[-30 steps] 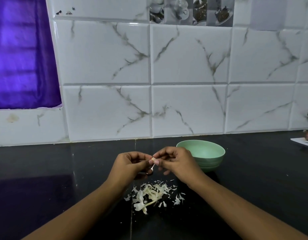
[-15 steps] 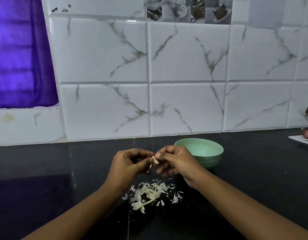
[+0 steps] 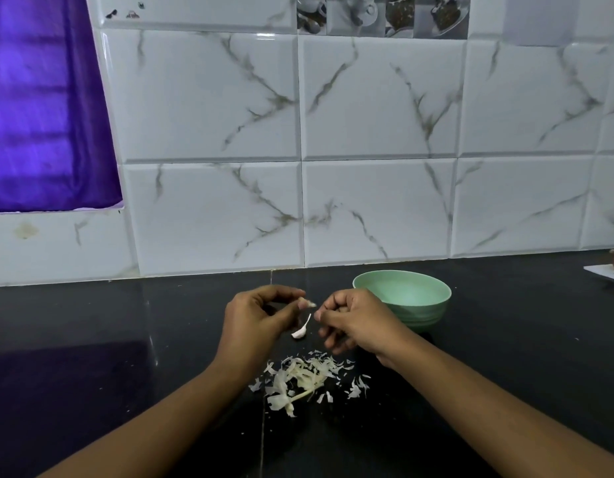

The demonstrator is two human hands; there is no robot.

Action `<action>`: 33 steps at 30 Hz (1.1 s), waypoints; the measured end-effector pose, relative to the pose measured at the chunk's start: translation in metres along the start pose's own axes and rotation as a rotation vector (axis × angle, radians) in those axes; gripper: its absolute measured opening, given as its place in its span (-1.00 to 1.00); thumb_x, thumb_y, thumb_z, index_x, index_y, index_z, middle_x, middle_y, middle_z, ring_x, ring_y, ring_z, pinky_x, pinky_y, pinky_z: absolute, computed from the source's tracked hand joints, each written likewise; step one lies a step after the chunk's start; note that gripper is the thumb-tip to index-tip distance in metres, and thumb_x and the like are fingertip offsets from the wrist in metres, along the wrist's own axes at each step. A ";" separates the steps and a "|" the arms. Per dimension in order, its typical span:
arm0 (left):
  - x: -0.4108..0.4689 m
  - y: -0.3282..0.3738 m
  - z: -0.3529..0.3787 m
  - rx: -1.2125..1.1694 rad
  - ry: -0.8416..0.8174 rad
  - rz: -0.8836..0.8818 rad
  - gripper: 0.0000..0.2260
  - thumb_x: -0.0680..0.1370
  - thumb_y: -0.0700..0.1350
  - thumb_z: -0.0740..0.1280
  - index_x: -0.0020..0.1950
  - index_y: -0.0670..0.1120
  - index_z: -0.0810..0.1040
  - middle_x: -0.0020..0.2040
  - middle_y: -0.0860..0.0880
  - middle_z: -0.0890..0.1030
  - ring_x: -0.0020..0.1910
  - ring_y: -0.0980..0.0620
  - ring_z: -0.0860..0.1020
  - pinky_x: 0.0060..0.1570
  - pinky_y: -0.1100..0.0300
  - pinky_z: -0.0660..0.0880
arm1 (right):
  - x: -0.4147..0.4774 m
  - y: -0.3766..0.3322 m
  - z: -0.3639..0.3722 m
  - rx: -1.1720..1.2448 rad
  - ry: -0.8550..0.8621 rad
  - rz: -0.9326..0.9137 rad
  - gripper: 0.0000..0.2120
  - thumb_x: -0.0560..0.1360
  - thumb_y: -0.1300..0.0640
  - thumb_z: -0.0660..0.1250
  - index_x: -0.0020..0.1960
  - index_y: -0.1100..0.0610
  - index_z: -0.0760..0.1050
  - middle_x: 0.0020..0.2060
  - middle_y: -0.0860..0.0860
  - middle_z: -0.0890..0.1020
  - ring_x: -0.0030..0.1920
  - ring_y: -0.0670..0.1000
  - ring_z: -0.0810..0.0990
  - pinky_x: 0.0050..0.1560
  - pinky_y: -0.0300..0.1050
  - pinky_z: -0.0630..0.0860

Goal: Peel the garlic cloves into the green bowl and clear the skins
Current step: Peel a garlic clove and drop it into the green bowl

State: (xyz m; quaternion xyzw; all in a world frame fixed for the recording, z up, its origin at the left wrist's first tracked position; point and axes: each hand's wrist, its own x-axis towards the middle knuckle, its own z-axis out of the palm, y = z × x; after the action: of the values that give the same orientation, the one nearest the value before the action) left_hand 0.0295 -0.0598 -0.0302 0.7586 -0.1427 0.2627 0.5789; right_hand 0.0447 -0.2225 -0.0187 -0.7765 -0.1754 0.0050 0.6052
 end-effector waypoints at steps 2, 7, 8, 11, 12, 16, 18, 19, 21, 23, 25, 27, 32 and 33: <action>0.005 -0.001 -0.005 -0.083 0.047 -0.053 -0.94 0.44 -0.18 0.47 -0.11 -0.06 0.67 -0.29 -0.04 0.69 -0.30 -0.02 0.68 -0.25 0.15 0.61 | 0.000 0.000 -0.004 -0.168 -0.006 -0.022 -0.86 0.50 0.27 0.36 -0.23 0.18 0.51 -0.45 0.01 0.59 -0.51 -0.10 0.53 -0.46 -0.23 0.52; 0.006 -0.002 -0.009 -0.176 -0.059 -0.175 -0.93 0.49 -0.25 0.39 -0.05 -0.14 0.59 -0.17 -0.09 0.71 -0.26 -0.08 0.68 -0.31 0.15 0.57 | 0.001 -0.003 -0.014 -0.360 0.065 -0.113 -0.84 0.37 0.25 0.51 -0.28 0.12 0.54 -0.49 -0.07 0.54 -0.47 -0.11 0.55 -0.43 -0.23 0.54; 0.005 -0.003 -0.008 -0.178 -0.074 -0.176 -0.93 0.49 -0.26 0.40 -0.05 -0.15 0.59 -0.18 -0.11 0.71 -0.28 -0.08 0.67 -0.33 0.17 0.56 | 0.001 -0.003 -0.015 -0.359 0.079 -0.122 -0.82 0.35 0.25 0.52 -0.28 0.12 0.52 -0.49 -0.06 0.54 -0.47 -0.10 0.56 -0.44 -0.23 0.53; 0.003 -0.003 -0.004 -0.132 -0.095 -0.142 -0.92 0.46 -0.25 0.44 -0.08 -0.12 0.64 -0.24 -0.12 0.70 -0.30 -0.04 0.66 -0.35 0.23 0.54 | 0.003 -0.003 -0.017 -0.368 0.081 -0.144 -0.84 0.41 0.28 0.46 -0.23 0.11 0.51 -0.42 -0.05 0.56 -0.42 -0.09 0.62 -0.42 -0.21 0.56; 0.003 -0.003 -0.003 -0.112 -0.099 -0.132 -0.92 0.44 -0.24 0.45 -0.10 -0.11 0.65 -0.26 -0.12 0.69 -0.30 -0.01 0.66 -0.35 0.24 0.54 | 0.003 -0.004 -0.018 -0.380 0.054 -0.146 -0.84 0.46 0.30 0.40 -0.21 0.08 0.52 -0.37 -0.04 0.59 -0.37 -0.10 0.64 -0.39 -0.20 0.57; 0.002 -0.002 -0.003 -0.074 -0.121 -0.125 -0.92 0.44 -0.21 0.47 -0.08 -0.09 0.68 -0.31 -0.09 0.69 -0.32 0.05 0.66 -0.33 0.26 0.55 | 0.002 -0.005 -0.021 -0.300 -0.103 -0.068 -0.73 0.56 0.32 0.21 -0.11 -0.01 0.55 -0.08 0.02 0.68 -0.16 -0.11 0.66 -0.35 -0.23 0.53; 0.001 -0.002 -0.004 -0.067 -0.129 -0.125 -0.91 0.44 -0.21 0.47 -0.08 -0.09 0.68 -0.32 -0.10 0.68 -0.36 0.08 0.65 -0.34 0.27 0.54 | 0.001 -0.005 -0.022 -0.244 -0.118 -0.053 -0.83 0.56 0.23 0.26 -0.07 0.01 0.56 -0.09 0.02 0.69 -0.15 -0.12 0.66 -0.33 -0.24 0.52; 0.001 -0.002 -0.003 -0.065 -0.133 -0.124 -0.91 0.44 -0.22 0.47 -0.08 -0.09 0.68 -0.33 -0.11 0.68 -0.38 0.09 0.64 -0.35 0.27 0.54 | 0.001 -0.005 -0.022 -0.221 -0.109 -0.055 -0.91 0.55 0.19 0.30 -0.06 0.03 0.56 -0.14 0.01 0.70 -0.17 -0.13 0.65 -0.32 -0.25 0.50; 0.001 -0.002 -0.002 -0.063 -0.144 -0.122 -0.90 0.43 -0.23 0.47 -0.08 -0.09 0.68 -0.32 -0.12 0.68 -0.39 0.09 0.63 -0.36 0.28 0.53 | 0.002 -0.005 -0.021 -0.180 -0.064 -0.079 -0.95 0.51 0.16 0.36 -0.07 0.13 0.57 -0.27 0.02 0.70 -0.24 -0.14 0.64 -0.29 -0.25 0.49; 0.001 -0.002 -0.001 -0.075 -0.144 -0.121 -0.88 0.42 -0.25 0.48 -0.07 -0.11 0.68 -0.29 -0.12 0.68 -0.38 0.08 0.63 -0.36 0.31 0.52 | 0.003 -0.004 -0.020 -0.124 0.001 -0.108 -0.98 0.48 0.22 0.40 -0.11 0.17 0.58 -0.34 0.01 0.66 -0.30 -0.10 0.61 -0.28 -0.20 0.52; 0.001 -0.003 -0.001 -0.092 -0.146 -0.112 -0.88 0.41 -0.26 0.49 -0.07 -0.12 0.68 -0.27 -0.12 0.69 -0.36 0.06 0.63 -0.34 0.32 0.52 | 0.003 -0.004 -0.018 -0.026 -0.006 -0.082 -0.98 0.49 0.24 0.38 -0.08 0.18 0.57 -0.30 0.02 0.63 -0.32 -0.09 0.61 -0.32 -0.18 0.56; 0.001 -0.005 -0.001 -0.067 -0.161 -0.067 -0.90 0.41 -0.24 0.49 -0.11 -0.08 0.68 -0.27 -0.11 0.69 -0.32 0.01 0.65 -0.30 0.25 0.55 | 0.003 -0.003 -0.013 0.085 -0.086 -0.006 -0.95 0.52 0.22 0.33 -0.04 0.20 0.55 -0.27 0.04 0.64 -0.33 -0.08 0.62 -0.37 -0.21 0.58; 0.001 -0.006 -0.002 0.050 -0.170 0.058 -0.90 0.38 -0.19 0.52 -0.14 -0.06 0.67 -0.27 -0.05 0.70 -0.31 -0.04 0.68 -0.24 0.17 0.61 | 0.004 0.002 -0.008 0.251 -0.149 0.070 -0.95 0.48 0.32 0.35 -0.09 0.21 0.52 -0.29 0.08 0.66 -0.36 -0.08 0.63 -0.38 -0.25 0.59; 0.002 -0.006 -0.003 0.054 -0.166 0.066 -0.89 0.38 -0.18 0.53 -0.14 -0.06 0.66 -0.27 -0.03 0.70 -0.32 -0.01 0.67 -0.26 0.22 0.59 | 0.005 0.002 -0.009 0.261 -0.137 0.066 -0.94 0.46 0.34 0.36 -0.11 0.21 0.52 -0.27 0.10 0.66 -0.37 -0.08 0.63 -0.39 -0.25 0.58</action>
State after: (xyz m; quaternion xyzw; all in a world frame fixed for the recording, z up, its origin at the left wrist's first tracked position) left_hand 0.0335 -0.0555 -0.0338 0.7880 -0.2081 0.2216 0.5355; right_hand 0.0519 -0.2301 -0.0174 -0.6945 -0.1886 0.1004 0.6870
